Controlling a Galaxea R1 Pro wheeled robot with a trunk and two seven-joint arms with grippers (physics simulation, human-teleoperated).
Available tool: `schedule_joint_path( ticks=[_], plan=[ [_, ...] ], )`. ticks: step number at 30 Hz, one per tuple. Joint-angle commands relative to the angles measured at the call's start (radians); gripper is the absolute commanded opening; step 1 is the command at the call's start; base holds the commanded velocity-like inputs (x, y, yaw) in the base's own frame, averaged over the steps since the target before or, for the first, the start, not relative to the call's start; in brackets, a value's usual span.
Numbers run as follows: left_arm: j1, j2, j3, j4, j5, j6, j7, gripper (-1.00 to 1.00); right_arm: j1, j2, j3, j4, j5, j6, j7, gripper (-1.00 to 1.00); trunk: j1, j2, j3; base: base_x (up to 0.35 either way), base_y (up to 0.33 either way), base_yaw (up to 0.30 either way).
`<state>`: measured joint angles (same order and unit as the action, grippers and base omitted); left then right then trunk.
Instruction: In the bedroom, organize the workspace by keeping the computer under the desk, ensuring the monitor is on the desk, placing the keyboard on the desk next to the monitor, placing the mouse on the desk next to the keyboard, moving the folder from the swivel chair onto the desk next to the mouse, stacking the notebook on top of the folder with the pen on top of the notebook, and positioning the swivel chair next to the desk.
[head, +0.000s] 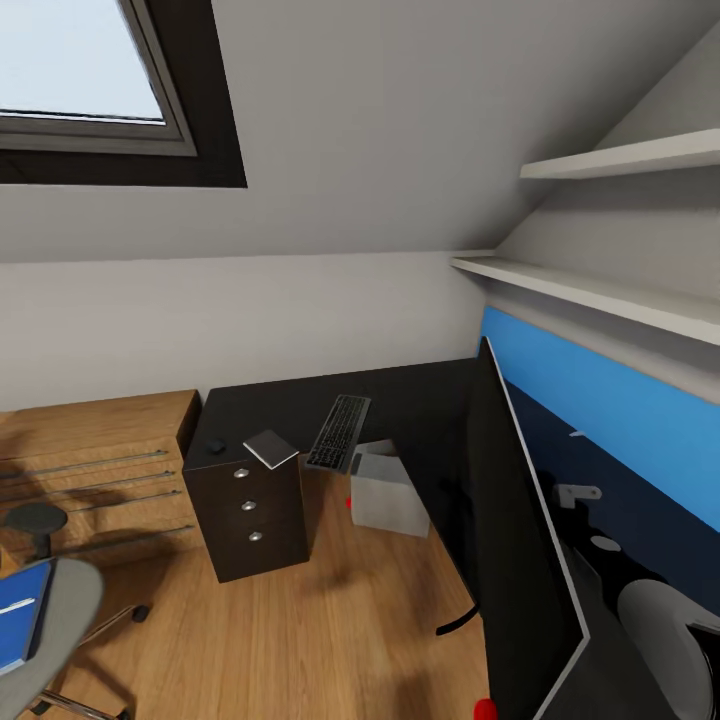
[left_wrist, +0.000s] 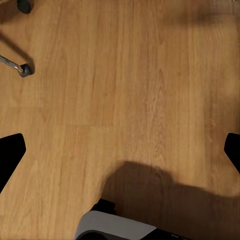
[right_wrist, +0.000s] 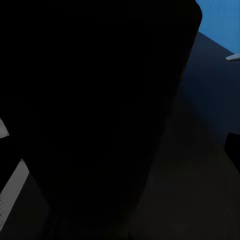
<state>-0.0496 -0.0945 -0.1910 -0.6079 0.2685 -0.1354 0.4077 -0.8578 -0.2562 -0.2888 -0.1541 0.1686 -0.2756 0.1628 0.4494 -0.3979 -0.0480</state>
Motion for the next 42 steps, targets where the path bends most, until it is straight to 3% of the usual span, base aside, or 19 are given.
schedule_joint_path(
  ticks=[1,8,31,42],
  plan=[
    [-0.001,0.001,-0.007,0.0,0.011,-0.006,0.007,1.0,-0.001,0.0,-0.009,0.001,0.009,-0.004,0.004,1.0,0.001,-0.002,-0.002,0.0,0.0,0.0],
    [-0.001,0.001,-0.005,-0.001,0.012,-0.006,0.008,1.0,-0.001,0.0,-0.009,0.001,0.009,-0.004,0.004,1.0,0.001,-0.002,-0.002,0.0,0.0,0.0],
    [-0.001,0.001,-0.004,-0.001,0.012,-0.006,0.008,1.0,-0.001,0.0,-0.009,0.002,0.009,-0.004,0.004,1.0,0.089,-0.163,-0.074,0.0,0.0,0.0],
    [-0.001,0.006,0.001,0.0,0.011,-0.006,0.004,1.0,-0.001,0.001,-0.009,0.005,0.011,-0.004,0.009,1.0,0.089,-0.163,-0.074,0.0,0.0,0.0]
  ],
)
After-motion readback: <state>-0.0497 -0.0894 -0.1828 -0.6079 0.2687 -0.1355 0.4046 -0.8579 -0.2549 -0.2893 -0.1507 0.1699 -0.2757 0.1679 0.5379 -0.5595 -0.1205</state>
